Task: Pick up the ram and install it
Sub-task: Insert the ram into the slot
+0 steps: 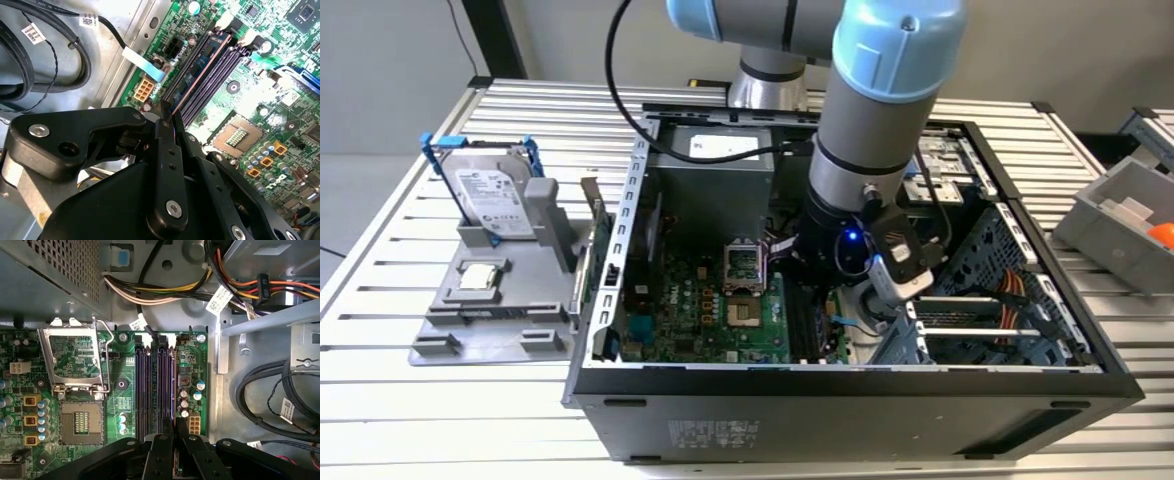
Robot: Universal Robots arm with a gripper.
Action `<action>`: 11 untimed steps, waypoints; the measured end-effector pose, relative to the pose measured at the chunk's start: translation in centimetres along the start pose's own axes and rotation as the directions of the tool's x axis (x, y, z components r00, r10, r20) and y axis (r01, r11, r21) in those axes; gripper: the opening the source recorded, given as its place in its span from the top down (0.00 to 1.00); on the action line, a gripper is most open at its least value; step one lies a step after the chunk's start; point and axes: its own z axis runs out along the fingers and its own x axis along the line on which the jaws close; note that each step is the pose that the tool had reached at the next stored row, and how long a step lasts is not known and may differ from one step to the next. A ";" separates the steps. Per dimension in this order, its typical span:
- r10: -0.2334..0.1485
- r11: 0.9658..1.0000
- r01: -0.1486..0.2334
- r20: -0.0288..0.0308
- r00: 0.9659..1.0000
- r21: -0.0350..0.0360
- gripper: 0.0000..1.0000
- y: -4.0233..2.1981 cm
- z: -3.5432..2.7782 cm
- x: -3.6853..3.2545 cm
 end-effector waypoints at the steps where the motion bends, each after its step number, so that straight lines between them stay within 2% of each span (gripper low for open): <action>1: -0.002 1.000 0.002 0.000 1.000 0.000 1.00 0.00 0.00 0.04; 11: -0.004 1.000 0.004 0.000 1.000 0.000 1.00 0.01 0.19 0.09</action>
